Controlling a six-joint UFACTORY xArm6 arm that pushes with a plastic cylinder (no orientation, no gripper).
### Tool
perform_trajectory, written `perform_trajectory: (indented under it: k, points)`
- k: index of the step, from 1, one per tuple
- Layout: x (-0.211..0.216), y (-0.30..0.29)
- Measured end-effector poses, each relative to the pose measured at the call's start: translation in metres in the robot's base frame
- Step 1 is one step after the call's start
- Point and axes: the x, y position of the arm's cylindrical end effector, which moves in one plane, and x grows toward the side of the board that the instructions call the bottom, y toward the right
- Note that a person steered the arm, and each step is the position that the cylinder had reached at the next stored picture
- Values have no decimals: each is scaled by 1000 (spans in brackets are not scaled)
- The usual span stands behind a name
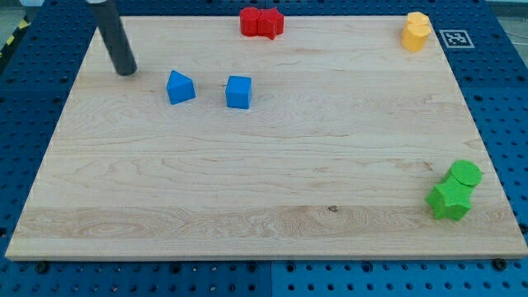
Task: Move the blue cube away from blue triangle
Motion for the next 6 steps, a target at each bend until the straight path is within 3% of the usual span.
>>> perform_trajectory:
  k: [3, 6]
  points:
    - [51, 90]
    - [54, 186]
